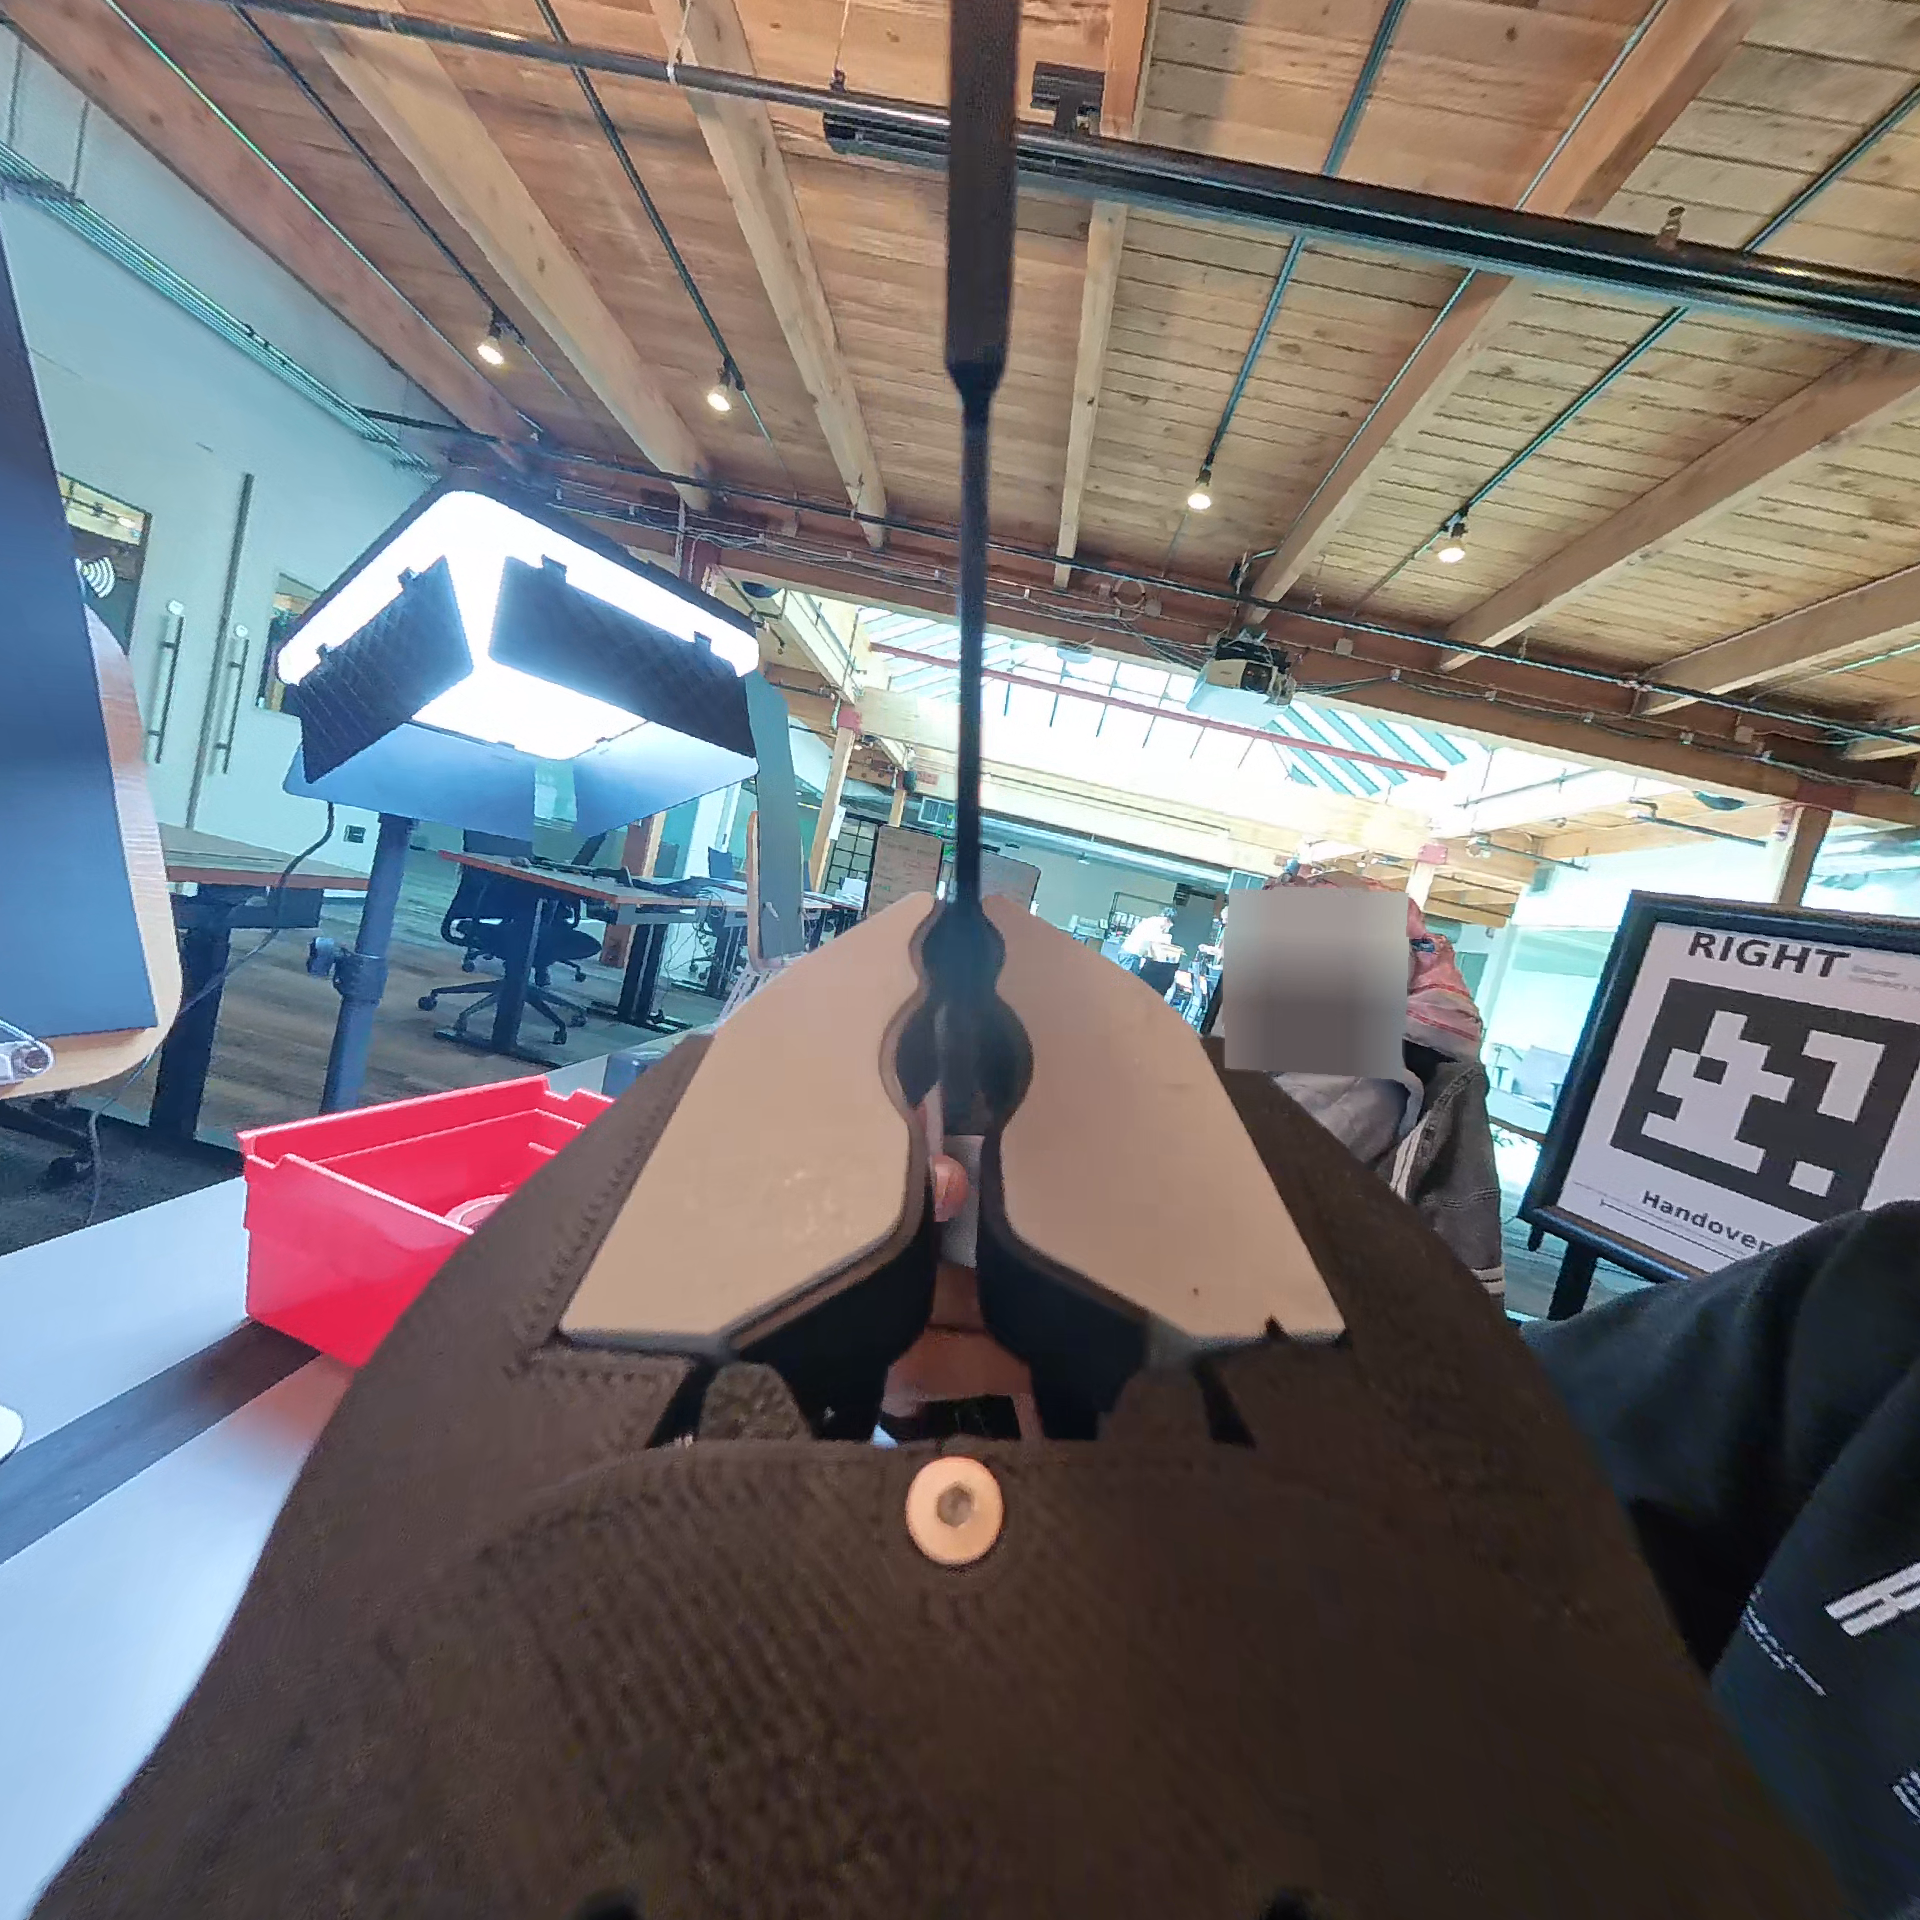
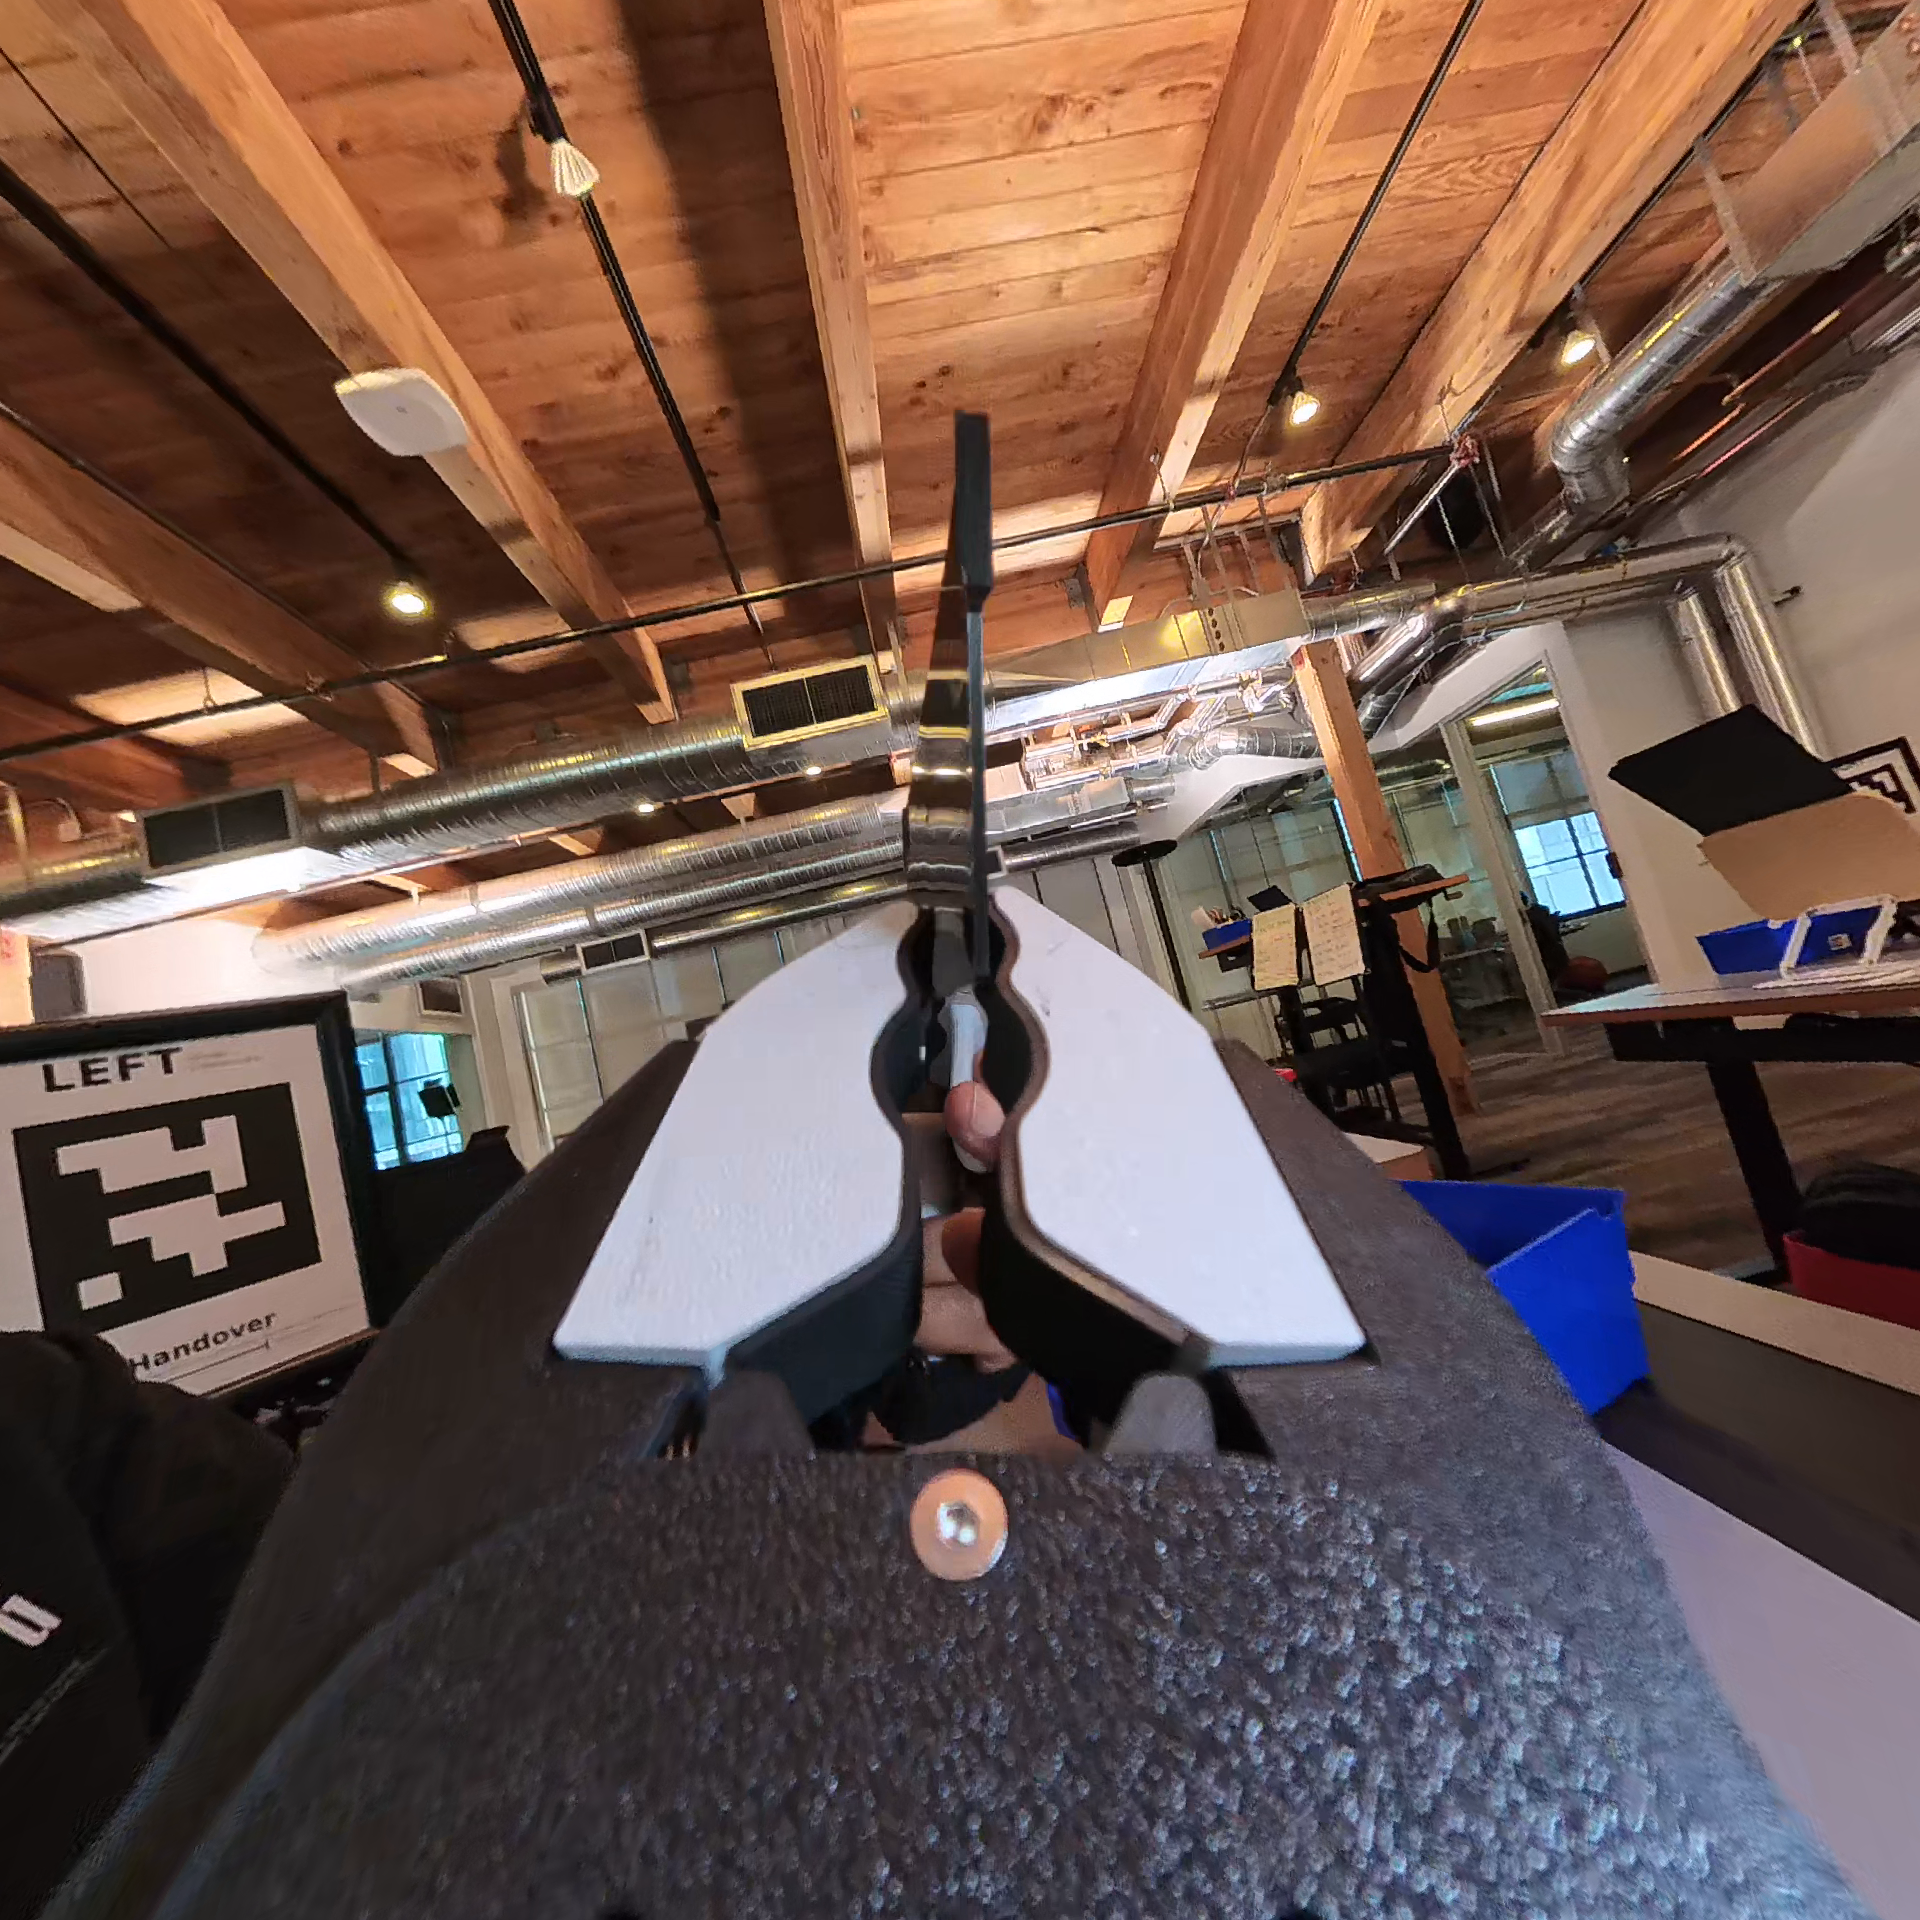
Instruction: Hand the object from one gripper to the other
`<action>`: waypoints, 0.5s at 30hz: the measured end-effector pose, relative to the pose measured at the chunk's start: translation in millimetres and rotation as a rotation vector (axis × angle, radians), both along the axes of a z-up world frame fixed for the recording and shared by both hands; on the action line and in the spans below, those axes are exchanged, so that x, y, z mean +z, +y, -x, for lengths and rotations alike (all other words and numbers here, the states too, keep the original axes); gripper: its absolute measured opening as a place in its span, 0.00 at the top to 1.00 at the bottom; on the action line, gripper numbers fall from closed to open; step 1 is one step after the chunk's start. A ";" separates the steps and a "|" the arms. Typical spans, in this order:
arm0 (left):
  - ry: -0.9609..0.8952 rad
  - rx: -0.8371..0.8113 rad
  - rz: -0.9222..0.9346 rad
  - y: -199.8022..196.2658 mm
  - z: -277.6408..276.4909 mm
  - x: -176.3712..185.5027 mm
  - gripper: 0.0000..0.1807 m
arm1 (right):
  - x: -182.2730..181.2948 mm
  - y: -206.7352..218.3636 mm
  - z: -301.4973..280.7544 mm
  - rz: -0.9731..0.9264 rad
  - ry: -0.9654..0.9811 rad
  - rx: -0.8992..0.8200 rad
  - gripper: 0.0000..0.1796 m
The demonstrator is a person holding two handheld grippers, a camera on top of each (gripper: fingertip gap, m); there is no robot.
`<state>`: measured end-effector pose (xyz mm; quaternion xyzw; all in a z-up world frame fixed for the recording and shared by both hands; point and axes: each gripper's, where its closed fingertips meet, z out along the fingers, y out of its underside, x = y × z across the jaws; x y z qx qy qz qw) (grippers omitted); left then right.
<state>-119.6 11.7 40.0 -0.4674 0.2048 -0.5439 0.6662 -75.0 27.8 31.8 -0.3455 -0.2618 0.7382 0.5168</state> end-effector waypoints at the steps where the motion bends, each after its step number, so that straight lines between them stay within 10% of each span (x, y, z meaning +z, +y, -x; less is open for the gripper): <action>1: 0.003 -0.003 0.003 0.1 0.8 0.0 0.99 | 0.7 0.7 -1.4 -0.004 -0.004 0.000 0.96; 15: 0.004 0.019 -0.042 -4.0 -29.8 -8.3 0.92 | 8.8 -5.6 -8.2 0.015 0.078 0.049 0.99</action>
